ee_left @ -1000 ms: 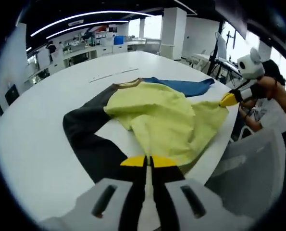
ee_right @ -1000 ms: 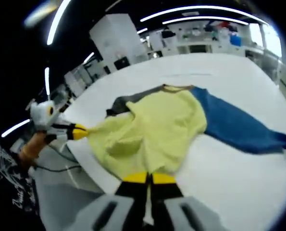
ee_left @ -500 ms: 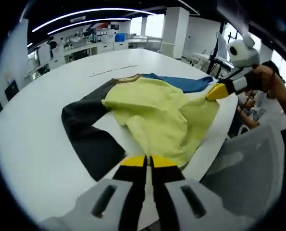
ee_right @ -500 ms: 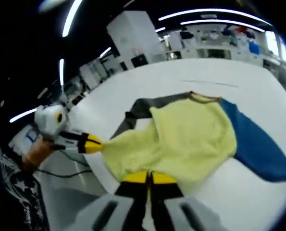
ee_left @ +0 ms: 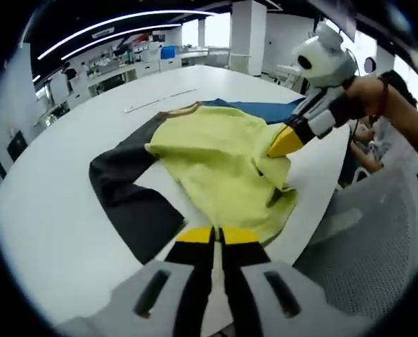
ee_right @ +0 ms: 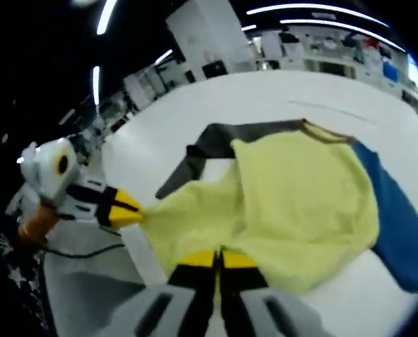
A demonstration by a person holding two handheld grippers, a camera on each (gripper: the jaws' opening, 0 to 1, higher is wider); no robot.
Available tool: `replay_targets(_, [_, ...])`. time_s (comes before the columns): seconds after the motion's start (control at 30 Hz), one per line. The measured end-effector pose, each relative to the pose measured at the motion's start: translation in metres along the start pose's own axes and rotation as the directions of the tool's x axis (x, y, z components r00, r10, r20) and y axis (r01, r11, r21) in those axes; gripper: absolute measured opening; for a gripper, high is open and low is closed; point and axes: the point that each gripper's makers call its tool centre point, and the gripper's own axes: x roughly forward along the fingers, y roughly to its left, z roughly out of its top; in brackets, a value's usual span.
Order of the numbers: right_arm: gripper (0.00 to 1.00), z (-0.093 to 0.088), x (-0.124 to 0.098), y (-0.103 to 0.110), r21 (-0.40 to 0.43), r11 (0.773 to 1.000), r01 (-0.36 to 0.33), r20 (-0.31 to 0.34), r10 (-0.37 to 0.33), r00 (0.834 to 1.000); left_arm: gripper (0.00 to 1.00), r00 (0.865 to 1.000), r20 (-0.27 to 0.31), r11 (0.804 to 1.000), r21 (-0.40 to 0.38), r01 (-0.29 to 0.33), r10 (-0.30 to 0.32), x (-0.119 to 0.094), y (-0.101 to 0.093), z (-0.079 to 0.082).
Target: Fold the garment on the visible template until the final outline fits inside the template.
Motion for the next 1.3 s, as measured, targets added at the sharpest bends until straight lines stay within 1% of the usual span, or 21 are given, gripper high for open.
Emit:
replay_targets(0.17, [0.00,-0.003,0.012,0.000,0.020,1.000,-0.021,-0.008,0.021,1.000,0.00,1.000,0.007,0.999,-0.029,0.013,-0.013,0.001,-0.003,0.000])
replay_targets(0.37, [0.00,-0.012,0.026,0.001,0.011,1.000,-0.024,-0.041,0.024,0.999,0.00,0.999,0.011,0.999,-0.040,0.030,-0.030,0.003,-0.006,-0.001])
replay_targets(0.43, [0.00,-0.011,0.026,0.002,0.002,1.000,-0.023,-0.030,0.023,0.999,0.00,1.000,0.005,0.999,-0.038,0.031,-0.031,0.004,-0.007,-0.002])
replay_targets(0.5, [0.00,-0.007,0.023,0.001,0.022,0.999,-0.031,-0.007,0.031,0.999,0.00,1.000,-0.002,0.999,-0.034,0.030,-0.030,0.004,-0.007,-0.003])
replay_targets(0.53, [0.03,-0.005,0.018,0.004,0.035,0.999,-0.041,0.007,0.041,0.999,0.00,1.000,-0.001,0.999,-0.031,0.029,-0.029,0.003,-0.007,-0.003])
replay_targets(0.57, [0.08,-0.004,0.015,0.004,0.036,0.999,-0.041,0.013,0.040,0.999,0.00,1.000,0.000,0.999,-0.028,0.028,-0.028,0.003,-0.007,-0.003])
replay_targets(0.6, [0.14,-0.003,0.011,0.001,0.035,0.999,-0.036,0.016,0.035,0.999,0.00,1.000,0.000,0.999,-0.028,0.029,-0.029,0.003,-0.007,-0.003])
replay_targets(0.63, [0.18,-0.003,0.008,0.000,0.034,0.999,-0.035,0.019,0.034,0.999,0.00,1.000,0.000,0.999,-0.028,0.028,-0.028,0.003,-0.007,-0.002])
replay_targets(0.7, [0.24,-0.004,-0.001,-0.001,0.039,0.999,-0.031,0.021,0.030,0.999,0.00,1.000,0.002,0.999,-0.028,0.027,-0.027,0.003,-0.007,-0.002])
replay_targets(0.83, [0.29,-0.013,-0.014,-0.004,0.037,0.999,-0.011,0.007,0.011,1.000,0.00,1.000,0.001,0.999,-0.029,0.023,-0.023,0.003,-0.007,-0.001])
replay_targets(1.1, [0.27,-0.036,-0.024,-0.011,0.092,0.996,0.023,-0.027,-0.021,0.999,0.00,1.000,-0.002,0.999,-0.032,0.018,-0.018,0.003,-0.007,-0.001])
replay_targets(1.23, [0.25,-0.046,-0.022,-0.015,0.116,0.992,0.048,-0.043,-0.043,0.998,0.00,1.000,-0.008,1.000,-0.031,0.005,-0.005,0.003,-0.005,-0.003])
replay_targets(1.3, [0.23,-0.048,-0.018,-0.019,0.153,0.987,0.058,-0.042,-0.053,0.998,0.00,1.000,-0.013,0.999,-0.035,0.002,-0.002,0.003,-0.004,-0.005])
